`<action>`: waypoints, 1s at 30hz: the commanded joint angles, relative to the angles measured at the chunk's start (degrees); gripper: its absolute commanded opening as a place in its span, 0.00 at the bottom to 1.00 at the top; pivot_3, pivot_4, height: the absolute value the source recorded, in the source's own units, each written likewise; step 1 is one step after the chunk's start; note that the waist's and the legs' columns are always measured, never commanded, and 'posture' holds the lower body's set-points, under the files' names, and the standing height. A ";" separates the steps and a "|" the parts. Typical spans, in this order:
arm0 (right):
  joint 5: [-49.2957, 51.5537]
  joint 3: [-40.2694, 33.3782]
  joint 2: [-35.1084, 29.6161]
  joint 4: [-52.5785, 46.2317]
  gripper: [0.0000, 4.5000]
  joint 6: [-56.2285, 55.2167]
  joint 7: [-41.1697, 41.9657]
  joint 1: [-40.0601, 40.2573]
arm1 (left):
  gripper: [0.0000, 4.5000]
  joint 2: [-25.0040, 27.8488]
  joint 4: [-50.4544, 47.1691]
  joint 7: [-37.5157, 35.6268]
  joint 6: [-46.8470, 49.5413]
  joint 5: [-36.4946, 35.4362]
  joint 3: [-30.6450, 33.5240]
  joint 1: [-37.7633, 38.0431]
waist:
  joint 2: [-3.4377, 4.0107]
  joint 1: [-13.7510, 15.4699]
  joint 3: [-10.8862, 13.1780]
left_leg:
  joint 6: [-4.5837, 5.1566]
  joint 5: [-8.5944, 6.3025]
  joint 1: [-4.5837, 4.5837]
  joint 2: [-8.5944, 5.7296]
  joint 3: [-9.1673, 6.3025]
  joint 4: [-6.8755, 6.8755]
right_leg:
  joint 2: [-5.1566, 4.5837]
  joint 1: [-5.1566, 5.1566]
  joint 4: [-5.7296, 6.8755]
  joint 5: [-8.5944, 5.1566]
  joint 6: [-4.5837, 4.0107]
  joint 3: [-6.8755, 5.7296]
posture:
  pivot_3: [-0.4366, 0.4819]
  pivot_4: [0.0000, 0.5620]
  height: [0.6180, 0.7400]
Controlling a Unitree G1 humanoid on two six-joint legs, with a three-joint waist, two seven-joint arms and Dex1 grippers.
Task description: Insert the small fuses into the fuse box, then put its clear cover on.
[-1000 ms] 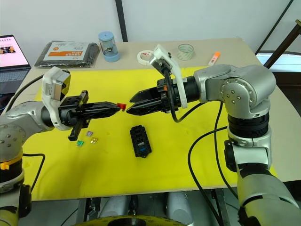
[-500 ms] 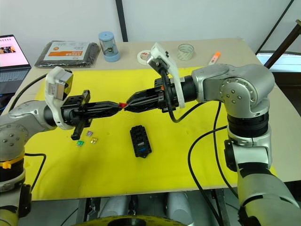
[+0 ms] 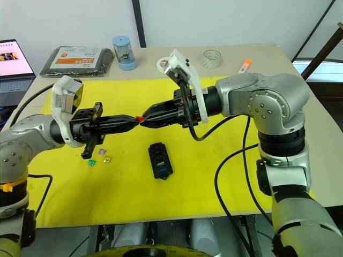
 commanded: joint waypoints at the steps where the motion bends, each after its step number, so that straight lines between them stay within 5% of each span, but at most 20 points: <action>1: 1.01 -0.25 -0.64 -1.12 0.25 -0.96 0.06 -0.69 | 0.00 0.80 -0.89 -0.01 -1.23 -0.66 0.64 -0.09 | 0.00 0.00 0.00 | 0.00 0.00 0.00 0.00 0.00 0.00 | 0.00 0.00 0.00 0.00 0.00 0.00 | 0.48 0.27 1.00; 6: 1.06 0.07 -0.87 -1.19 0.00 -1.38 0.16 -0.56 | 0.00 0.71 -0.59 -0.07 -1.42 -0.44 0.52 -0.06 | 0.00 -0.01 0.00 | 0.00 0.00 0.00 0.00 0.00 0.00 | 0.00 0.00 0.00 0.00 0.00 0.00 | 0.48 0.27 1.00; 16: 0.92 1.00 -1.78 -1.96 0.00 -1.61 0.47 -1.20 | 0.00 3.02 -0.94 -0.34 -2.49 3.56 -2.11 1.14 | 0.00 0.00 0.00 | 0.00 0.00 0.00 0.01 -0.01 0.00 | 0.00 0.00 -0.01 0.00 0.00 0.00 | 0.48 0.27 1.00; 24: -16.87 20.39 -15.81 -6.78 0.00 -20.15 11.48 1.30 | 0.54 10.69 -1.89 -7.31 -13.07 18.81 -11.58 7.51 | 0.03 0.03 0.02 | 0.05 -0.03 0.00 -0.07 0.02 -0.04 | 0.03 -0.02 -0.12 -0.01 -0.01 0.00 | 0.48 0.27 1.00; 30: -26.43 28.18 -15.08 -5.54 0.00 -28.44 14.14 1.75 | 0.95 12.98 -1.54 -10.46 -23.19 29.10 -16.57 13.24 | 0.02 -0.06 0.03 | 0.04 -0.03 -0.01 -0.02 0.09 -0.03 | 0.05 -0.14 -0.13 -0.02 -0.01 0.02 | 0.48 0.27 1.00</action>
